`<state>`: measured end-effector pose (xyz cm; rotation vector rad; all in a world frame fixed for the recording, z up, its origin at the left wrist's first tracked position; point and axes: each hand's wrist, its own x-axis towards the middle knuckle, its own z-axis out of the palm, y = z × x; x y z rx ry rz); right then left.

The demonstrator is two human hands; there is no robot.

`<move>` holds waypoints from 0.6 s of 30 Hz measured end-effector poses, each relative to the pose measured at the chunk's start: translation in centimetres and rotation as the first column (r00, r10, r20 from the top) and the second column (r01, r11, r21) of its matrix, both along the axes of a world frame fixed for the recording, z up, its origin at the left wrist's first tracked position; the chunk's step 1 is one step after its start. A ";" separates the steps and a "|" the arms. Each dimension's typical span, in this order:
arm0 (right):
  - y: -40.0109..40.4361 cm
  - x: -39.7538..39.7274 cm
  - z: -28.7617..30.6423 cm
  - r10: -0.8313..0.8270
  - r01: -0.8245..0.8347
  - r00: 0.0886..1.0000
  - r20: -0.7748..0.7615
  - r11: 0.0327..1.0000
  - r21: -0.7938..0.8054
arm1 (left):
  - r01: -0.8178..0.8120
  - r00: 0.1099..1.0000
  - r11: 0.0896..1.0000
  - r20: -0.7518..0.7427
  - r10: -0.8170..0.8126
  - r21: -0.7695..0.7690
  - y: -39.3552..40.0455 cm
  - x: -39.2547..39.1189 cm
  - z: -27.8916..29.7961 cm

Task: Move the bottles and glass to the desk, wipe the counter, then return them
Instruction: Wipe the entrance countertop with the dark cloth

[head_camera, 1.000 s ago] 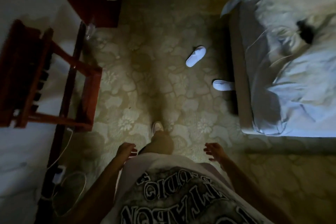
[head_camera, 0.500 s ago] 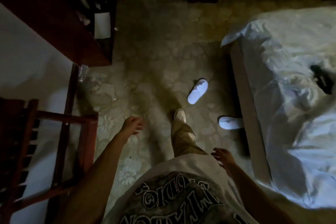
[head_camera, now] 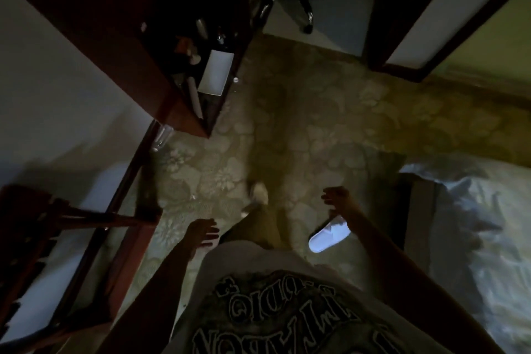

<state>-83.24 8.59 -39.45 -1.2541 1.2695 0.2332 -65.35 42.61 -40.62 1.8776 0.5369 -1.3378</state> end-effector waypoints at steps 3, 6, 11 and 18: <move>-4.7 4.2 -1.1 -0.084 0.084 0.996 -0.032 0.996 0.019 | 0.078 0.997 0.996 0.005 -0.078 -0.045 -7.3 6.2 -1.2; -8.0 6.8 -1.3 -0.244 0.253 0.964 -0.105 0.963 0.090 | 0.162 0.987 0.986 -0.014 -0.163 -0.027 -15.4 13.3 -1.6; -13.8 13.8 0.7 -0.424 0.431 0.902 -0.081 0.896 0.107 | 0.314 0.948 0.947 0.074 -0.309 -0.074 -29.7 25.9 0.8; -25.5 27.9 2.3 -0.437 0.431 0.892 0.118 0.900 0.068 | 0.381 0.904 0.910 0.272 -0.330 -0.165 -47.8 39.8 5.0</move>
